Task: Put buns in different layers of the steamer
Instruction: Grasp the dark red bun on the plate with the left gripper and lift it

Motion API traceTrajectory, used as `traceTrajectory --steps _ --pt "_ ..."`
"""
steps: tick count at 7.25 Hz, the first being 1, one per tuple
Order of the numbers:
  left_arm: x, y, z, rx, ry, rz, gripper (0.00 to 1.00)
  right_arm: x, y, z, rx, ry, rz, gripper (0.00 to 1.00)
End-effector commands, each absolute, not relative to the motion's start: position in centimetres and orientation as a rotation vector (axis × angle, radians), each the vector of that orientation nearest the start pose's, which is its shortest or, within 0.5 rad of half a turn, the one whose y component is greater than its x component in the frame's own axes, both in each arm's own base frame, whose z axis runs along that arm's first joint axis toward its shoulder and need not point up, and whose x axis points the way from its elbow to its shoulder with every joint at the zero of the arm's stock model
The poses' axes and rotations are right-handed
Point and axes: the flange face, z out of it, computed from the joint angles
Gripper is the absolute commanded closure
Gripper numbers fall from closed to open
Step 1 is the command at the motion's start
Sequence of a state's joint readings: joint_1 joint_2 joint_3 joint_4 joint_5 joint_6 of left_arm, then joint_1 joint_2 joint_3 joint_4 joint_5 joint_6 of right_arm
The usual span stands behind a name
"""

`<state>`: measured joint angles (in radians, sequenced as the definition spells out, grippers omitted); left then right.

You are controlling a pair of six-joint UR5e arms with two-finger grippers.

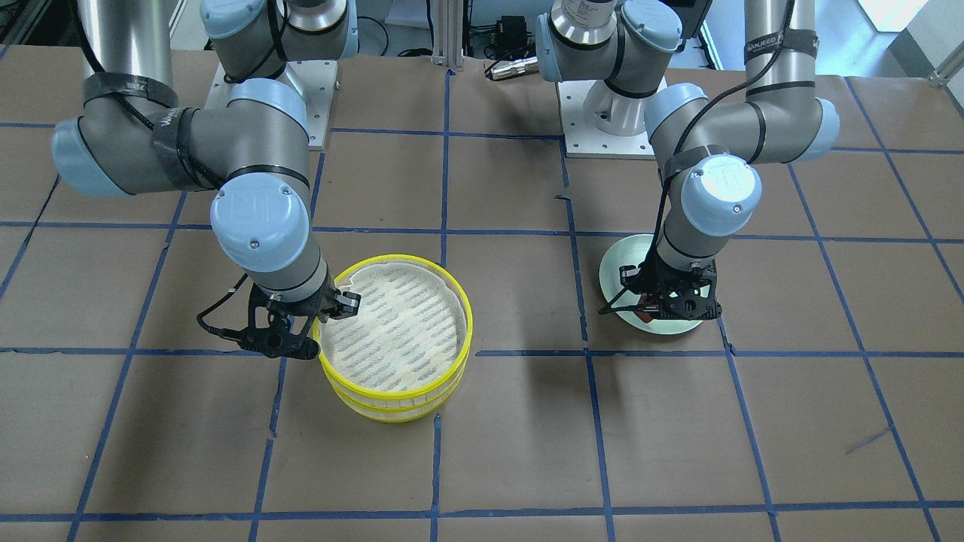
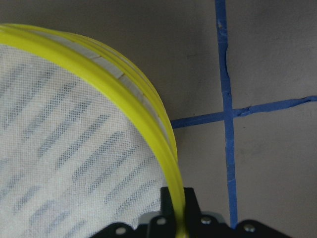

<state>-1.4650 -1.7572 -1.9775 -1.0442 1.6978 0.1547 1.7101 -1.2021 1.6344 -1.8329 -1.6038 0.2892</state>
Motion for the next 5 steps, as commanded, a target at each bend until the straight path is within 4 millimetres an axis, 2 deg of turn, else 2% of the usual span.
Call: traceTrajectory --steps 1,2,3,4,5 --pt "-11.3 -51.2 34.5 0.140 3.039 -0.024 1.00 20.8 -56.7 28.3 0.231 3.191 0.254 0.90" --pt "-14.4 -52.4 37.4 0.029 3.126 -0.086 0.99 20.7 -56.6 28.5 0.231 3.191 0.249 0.91" --pt "-17.0 -52.9 38.8 -0.067 3.201 -0.110 0.99 20.6 -56.8 28.7 0.232 3.175 0.241 0.91" --pt "-18.6 -53.3 39.6 -0.128 3.273 -0.128 0.99 19.7 -57.1 28.7 0.258 3.167 0.237 0.91" --pt "-19.3 -53.5 39.6 -0.188 3.344 -0.123 0.99 18.9 -57.3 28.4 0.288 3.149 0.258 0.91"
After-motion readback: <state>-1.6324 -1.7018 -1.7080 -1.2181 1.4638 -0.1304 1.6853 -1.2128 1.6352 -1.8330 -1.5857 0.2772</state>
